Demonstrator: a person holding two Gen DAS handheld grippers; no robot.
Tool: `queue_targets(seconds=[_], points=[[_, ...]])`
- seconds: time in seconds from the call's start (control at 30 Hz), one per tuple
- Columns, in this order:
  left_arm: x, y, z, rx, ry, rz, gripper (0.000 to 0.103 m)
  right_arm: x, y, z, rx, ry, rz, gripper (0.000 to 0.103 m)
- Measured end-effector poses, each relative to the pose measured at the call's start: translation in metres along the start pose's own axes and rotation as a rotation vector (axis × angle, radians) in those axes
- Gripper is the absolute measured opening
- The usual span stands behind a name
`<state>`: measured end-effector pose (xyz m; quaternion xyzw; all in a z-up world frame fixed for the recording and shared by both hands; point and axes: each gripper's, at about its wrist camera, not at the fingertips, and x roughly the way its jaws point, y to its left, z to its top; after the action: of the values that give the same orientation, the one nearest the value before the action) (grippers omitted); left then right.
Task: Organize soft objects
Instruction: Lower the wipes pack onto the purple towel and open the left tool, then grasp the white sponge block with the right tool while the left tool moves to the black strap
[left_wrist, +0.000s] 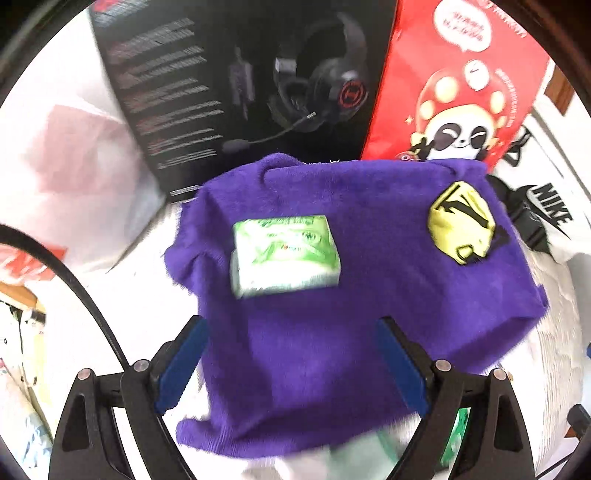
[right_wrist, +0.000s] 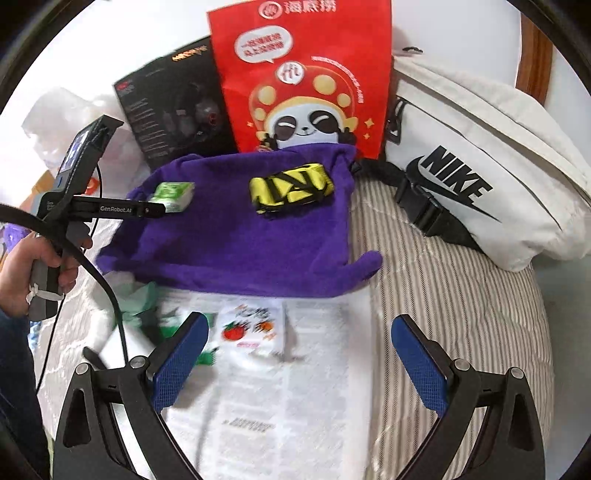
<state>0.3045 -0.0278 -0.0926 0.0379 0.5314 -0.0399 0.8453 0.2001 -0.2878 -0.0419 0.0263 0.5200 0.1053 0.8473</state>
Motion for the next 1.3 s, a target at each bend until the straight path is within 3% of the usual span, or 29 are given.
queue_targets(seconds=[0.13,0.2,0.4,0.57,0.67,0.73,0.8,0.83,0.87,1.0,1.17,1.3], points=[[-0.036,0.005,-0.032,-0.025,-0.044,-0.026,0.091,-0.014,0.016,-0.016,-0.011,-0.017,0.045,0.099],[-0.045,0.030,-0.047,-0.038,-0.062,-0.033,0.091,-0.017,0.028,-0.024,-0.038,-0.025,0.076,0.099],[-0.063,0.074,-0.104,-0.067,-0.085,-0.029,0.091,-0.008,0.088,-0.054,-0.271,-0.050,0.165,0.098],[-0.066,0.098,-0.144,-0.103,-0.081,-0.042,0.091,0.012,0.124,-0.071,-0.434,-0.071,0.160,0.098],[-0.063,0.105,-0.160,-0.124,-0.072,-0.043,0.091,0.025,0.134,-0.069,-0.465,-0.078,0.163,0.098],[-0.060,0.108,-0.167,-0.132,-0.064,-0.046,0.091,0.037,0.138,-0.065,-0.468,-0.062,0.169,0.097],[-0.057,0.111,-0.175,-0.138,-0.052,-0.041,0.091,0.049,0.141,-0.063,-0.466,-0.041,0.184,0.086],[-0.057,0.112,-0.179,-0.140,-0.050,-0.039,0.091,0.051,0.142,-0.064,-0.462,-0.042,0.192,0.070],[-0.057,0.113,-0.182,-0.143,-0.050,-0.038,0.091,0.052,0.141,-0.065,-0.453,-0.042,0.200,0.063],[-0.056,0.112,-0.193,-0.149,-0.063,-0.063,0.091,0.044,0.130,-0.066,-0.365,-0.030,0.276,0.063],[-0.052,0.088,-0.204,-0.049,-0.085,-0.100,0.091,0.024,0.118,-0.069,-0.302,-0.048,0.210,0.063],[-0.044,0.063,-0.211,0.091,-0.081,-0.071,0.091,0.001,0.095,-0.067,-0.195,-0.054,0.151,0.064]])
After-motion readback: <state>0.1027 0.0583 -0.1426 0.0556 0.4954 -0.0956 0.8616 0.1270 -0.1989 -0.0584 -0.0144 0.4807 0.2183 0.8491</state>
